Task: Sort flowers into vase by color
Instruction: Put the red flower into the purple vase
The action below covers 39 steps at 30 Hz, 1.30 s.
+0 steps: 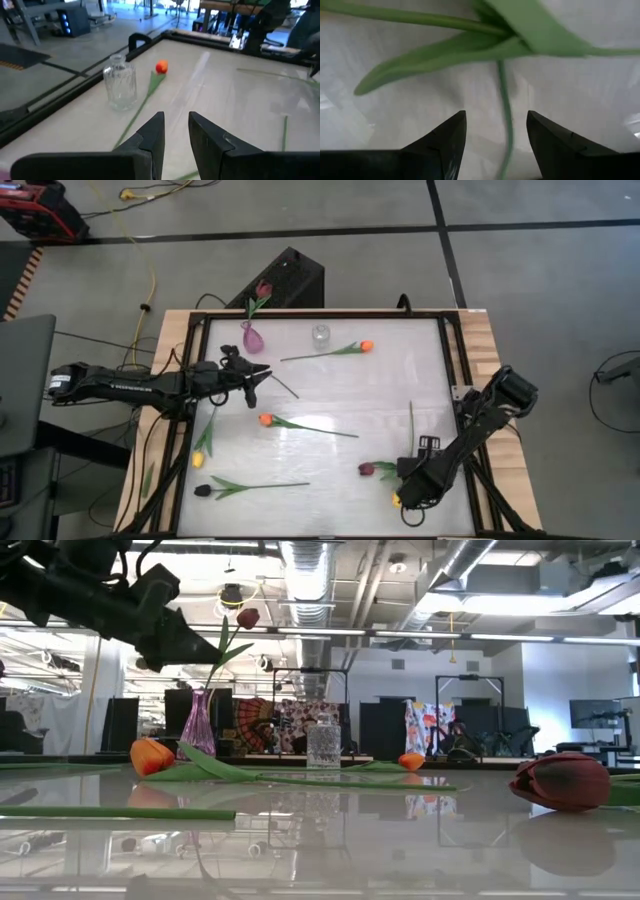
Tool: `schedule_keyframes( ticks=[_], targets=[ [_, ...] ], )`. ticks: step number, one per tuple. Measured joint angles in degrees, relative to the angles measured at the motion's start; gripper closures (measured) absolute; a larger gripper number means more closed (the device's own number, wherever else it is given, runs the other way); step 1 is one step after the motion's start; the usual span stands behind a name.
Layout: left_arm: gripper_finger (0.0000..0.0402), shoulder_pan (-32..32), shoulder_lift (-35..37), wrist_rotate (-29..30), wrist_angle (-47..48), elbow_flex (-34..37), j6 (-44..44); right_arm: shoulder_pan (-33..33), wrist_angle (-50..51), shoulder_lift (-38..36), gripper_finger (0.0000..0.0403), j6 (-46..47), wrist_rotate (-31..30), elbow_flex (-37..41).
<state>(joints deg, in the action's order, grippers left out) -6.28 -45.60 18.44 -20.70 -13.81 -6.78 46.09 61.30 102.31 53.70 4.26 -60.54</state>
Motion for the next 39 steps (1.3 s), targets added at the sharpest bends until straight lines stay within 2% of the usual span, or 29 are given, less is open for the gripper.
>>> schedule_keyframes(
  ticks=[8,12,15,21,23,28,31,36,39],
  targets=[
    [0.0326,0.0,-6.5,0.0,-4.2,0.0,0.1,-1.9,-1.1,1.3,0.0178,-0.8,1.2,0.7],
    [0.0326,0.0,-9.1,-1.2,-6.4,0.0,0.1,-3.3,-4.2,-0.1,0.0198,-2.6,2.8,1.7],
    [0.0326,0.0,-9.9,-2.3,-6.3,0.0,0.3,-4.6,-7.5,-1.0,0.0235,-2.6,4.9,2.8],
    [0.0326,0.0,-9.9,-3.2,-5.8,0.0,0.5,-6.3,-8.2,-1.1,0.0360,-5.7,5.7,2.6],
    [0.0326,0.0,-9.9,-3.2,-5.8,0.0,0.5,-7.2,-8.0,-1.1,0.0384,-7.6,7.0,2.1],
    [0.0326,0.0,-9.9,-3.6,-5.7,0.0,0.5,-10.2,-8.2,-1.1,0.0369,-9.5,9.2,-1.9],
    [0.0326,0.0,-9.9,-4.3,-5.7,0.0,0.5,-12.0,-9.0,-2.1,0.0374,-12.5,9.3,-5.7],
    [0.0326,0.0,-9.9,-4.3,-5.8,0.0,0.3,-15.4,-17.3,-9.3,0.0384,-13.4,8.7,-8.2],
    [0.0326,0.0,-9.9,-4.4,-5.8,0.0,0.3,-16.4,-23.9,-15.2,0.0384,-13.5,4.4,-8.2]
  ],
)
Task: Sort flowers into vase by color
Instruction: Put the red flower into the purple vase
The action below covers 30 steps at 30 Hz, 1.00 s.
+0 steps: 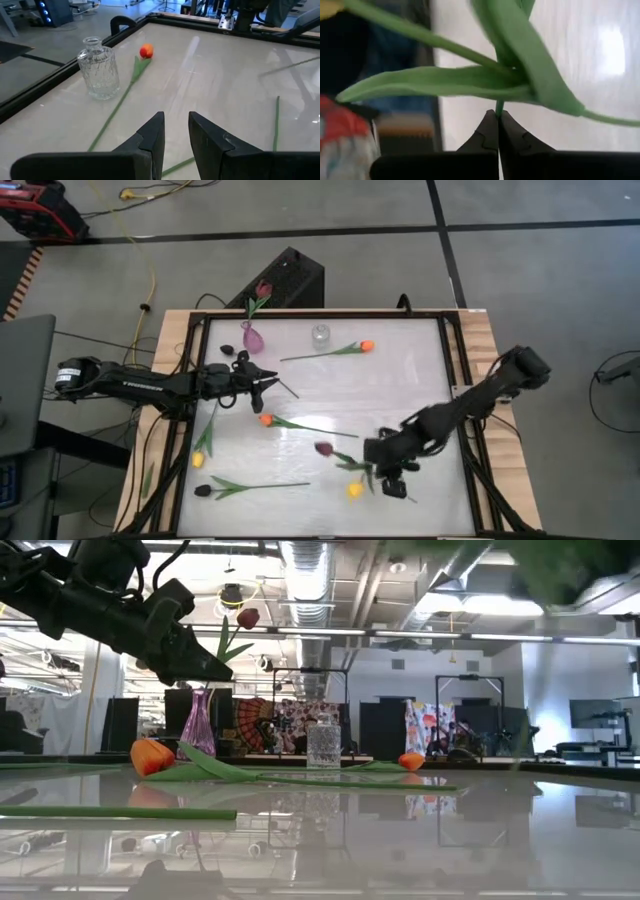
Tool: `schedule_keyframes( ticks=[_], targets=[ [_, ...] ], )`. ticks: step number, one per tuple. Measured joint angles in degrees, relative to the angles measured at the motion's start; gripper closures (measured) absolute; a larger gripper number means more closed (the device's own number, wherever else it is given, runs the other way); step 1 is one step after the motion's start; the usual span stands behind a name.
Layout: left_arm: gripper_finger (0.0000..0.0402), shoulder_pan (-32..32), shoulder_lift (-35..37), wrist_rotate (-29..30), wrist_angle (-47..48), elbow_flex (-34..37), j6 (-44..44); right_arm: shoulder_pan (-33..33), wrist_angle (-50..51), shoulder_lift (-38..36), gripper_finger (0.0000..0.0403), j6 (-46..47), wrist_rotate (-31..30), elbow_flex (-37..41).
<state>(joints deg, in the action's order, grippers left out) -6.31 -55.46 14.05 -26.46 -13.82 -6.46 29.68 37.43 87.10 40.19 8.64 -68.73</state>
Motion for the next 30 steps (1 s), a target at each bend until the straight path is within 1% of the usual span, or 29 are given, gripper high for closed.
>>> schedule_keyframes(
  ticks=[6,12,15,22,30],
  targets=[
    [0.0326,0.0,0.0,-1.9,0.0,0.0,0.0,-0.2,-7.6,-11.1,0.0384,-1.5,-7.6,0.0],
    [0.0326,0.0,0.0,-2.3,0.0,0.0,0.2,0.9,-8.4,-18.7,0.0384,-1.4,-14.8,0.0],
    [0.0326,0.0,0.0,-2.3,0.0,0.0,0.2,1.0,-8.3,-21.2,0.0384,-1.2,-16.0,0.0],
    [0.0326,0.0,0.0,-2.3,0.0,0.0,0.2,-0.5,-7.7,-26.1,0.0384,-1.2,-16.3,0.0],
    [0.0326,0.0,0.0,-2.3,0.0,0.0,0.2,-2.0,-7.6,-26.9,0.0384,-1.7,-16.3,0.0]
  ],
)
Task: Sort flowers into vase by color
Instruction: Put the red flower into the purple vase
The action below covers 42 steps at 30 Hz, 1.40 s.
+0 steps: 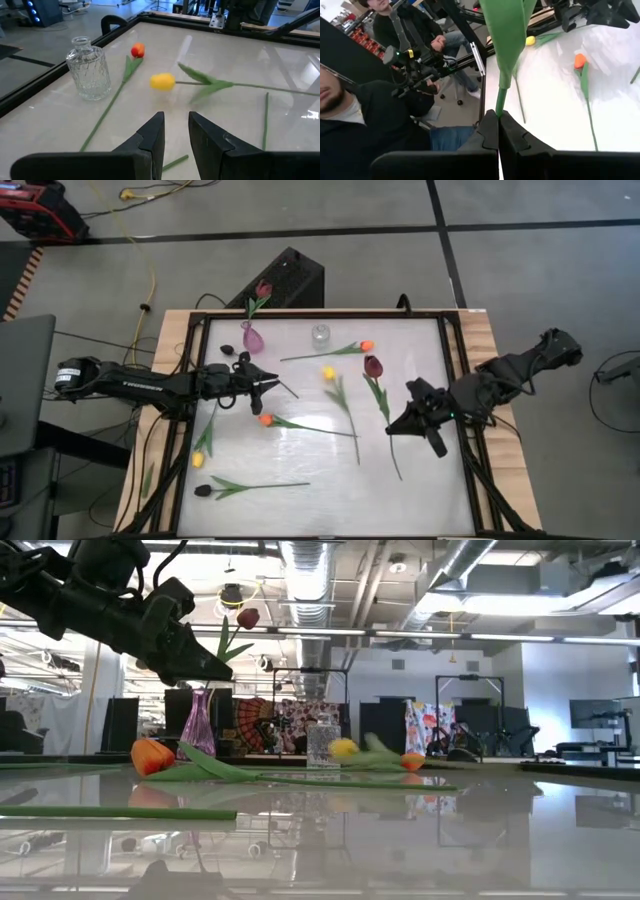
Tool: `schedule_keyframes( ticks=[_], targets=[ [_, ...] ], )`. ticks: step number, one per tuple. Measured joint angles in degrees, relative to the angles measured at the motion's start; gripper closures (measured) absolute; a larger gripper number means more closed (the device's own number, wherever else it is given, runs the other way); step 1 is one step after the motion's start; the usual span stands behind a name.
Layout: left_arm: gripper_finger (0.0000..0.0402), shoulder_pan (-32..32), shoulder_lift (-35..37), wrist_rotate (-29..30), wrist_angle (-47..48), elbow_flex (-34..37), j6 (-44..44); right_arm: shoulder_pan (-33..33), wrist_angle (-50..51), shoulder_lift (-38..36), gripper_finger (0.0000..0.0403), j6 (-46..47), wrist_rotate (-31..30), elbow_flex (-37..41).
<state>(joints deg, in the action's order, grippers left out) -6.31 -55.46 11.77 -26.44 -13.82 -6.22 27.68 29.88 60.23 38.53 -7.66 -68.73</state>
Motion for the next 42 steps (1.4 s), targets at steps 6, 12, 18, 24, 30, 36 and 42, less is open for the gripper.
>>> schedule_keyframes(
  ticks=[6,12,18,24,30,36,42],
  targets=[
    [0.0326,0.0,0.0,0.0,0.0,0.0,0.0,-0.1,0.1,0.0,0.0384,0.0,0.0,0.0],
    [0.0326,0.0,0.0,0.1,0.0,0.0,0.0,-0.9,-0.2,1.2,0.0383,-0.2,-0.2,0.0],
    [0.0326,0.0,0.0,0.2,0.1,0.0,0.0,-7.0,-2.3,8.2,0.0383,-1.2,-2.5,0.0],
    [0.0326,0.0,0.0,-1.0,0.8,0.0,0.0,-15.3,-11.1,17.6,0.0383,-11.6,-1.4,0.0],
    [0.0326,0.0,1.1,-3.5,2.8,0.0,1.9,-25.3,-29.6,26.5,0.0383,-24.0,1.9,0.0],
    [0.0326,0.4,9.4,-6.8,7.5,-0.1,3.9,-34.6,-45.9,35.0,0.0383,-29.6,5.1,-2.5],
    [0.0326,3.2,23.1,-2.0,20.0,-0.1,4.6,-38.8,-53.4,45.2,0.0383,-36.1,6.5,-11.3]
  ],
)
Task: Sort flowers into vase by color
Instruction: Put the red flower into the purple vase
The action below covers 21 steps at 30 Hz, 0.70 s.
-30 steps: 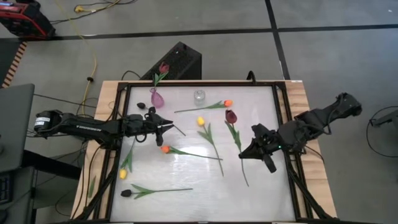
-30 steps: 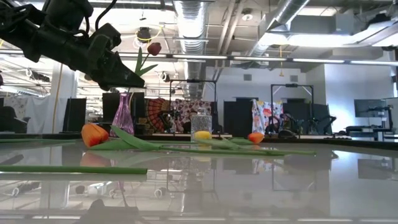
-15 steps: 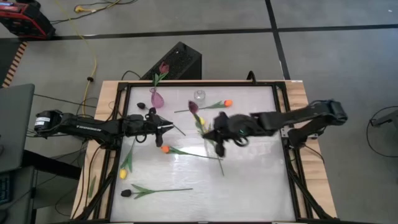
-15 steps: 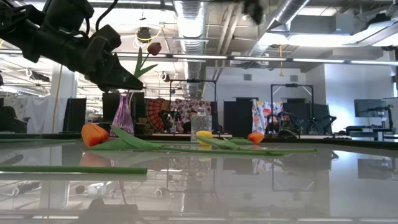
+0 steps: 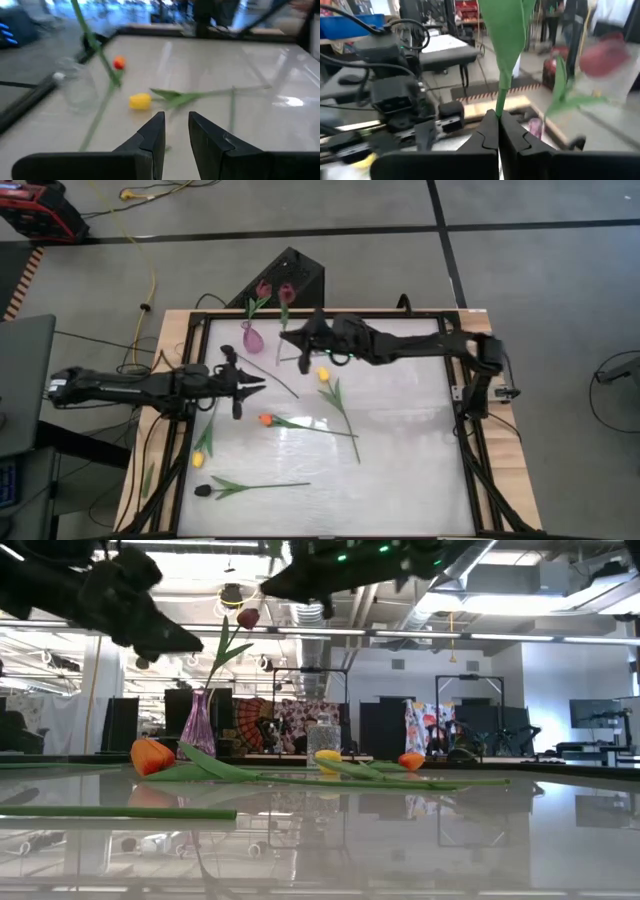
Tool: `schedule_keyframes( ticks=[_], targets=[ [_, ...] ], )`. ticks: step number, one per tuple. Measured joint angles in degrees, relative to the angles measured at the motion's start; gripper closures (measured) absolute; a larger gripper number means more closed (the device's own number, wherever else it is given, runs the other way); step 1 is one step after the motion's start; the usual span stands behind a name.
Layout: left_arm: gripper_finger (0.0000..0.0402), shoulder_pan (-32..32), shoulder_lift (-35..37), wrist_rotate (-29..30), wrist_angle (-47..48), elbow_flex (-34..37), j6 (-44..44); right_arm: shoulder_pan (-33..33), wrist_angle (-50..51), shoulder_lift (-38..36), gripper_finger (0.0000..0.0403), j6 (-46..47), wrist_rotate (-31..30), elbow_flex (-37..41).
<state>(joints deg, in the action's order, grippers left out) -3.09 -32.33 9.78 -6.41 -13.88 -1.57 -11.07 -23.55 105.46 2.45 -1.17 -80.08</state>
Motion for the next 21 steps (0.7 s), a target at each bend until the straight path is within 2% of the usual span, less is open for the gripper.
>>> schedule_keyframes(
  ticks=[4,8,11,15,21],
  targets=[
    [0.0326,2.0,7.3,7.9,7.2,0.0,-0.6,0.0,-3.5,7.4,0.0383,-6.5,0.0,-8.1],
    [0.0326,2.5,12.6,21.3,15.4,0.0,-2.6,0.3,-4.4,14.2,0.0383,-12.6,-0.8,-16.6],
    [0.0326,2.4,15.4,29.7,18.7,0.0,-4.6,0.5,-3.9,18.3,0.0383,-17.8,-4.8,-22.1],
    [0.0326,2.4,17.4,32.1,19.1,0.1,-1.7,0.3,-4.6,22.4,0.0383,-22.3,-8.8,-28.2],
    [0.0326,2.4,17.8,33.9,15.4,0.1,4.7,-1.5,-4.1,27.5,0.0383,-22.5,-10.7,-34.3]
  ],
)
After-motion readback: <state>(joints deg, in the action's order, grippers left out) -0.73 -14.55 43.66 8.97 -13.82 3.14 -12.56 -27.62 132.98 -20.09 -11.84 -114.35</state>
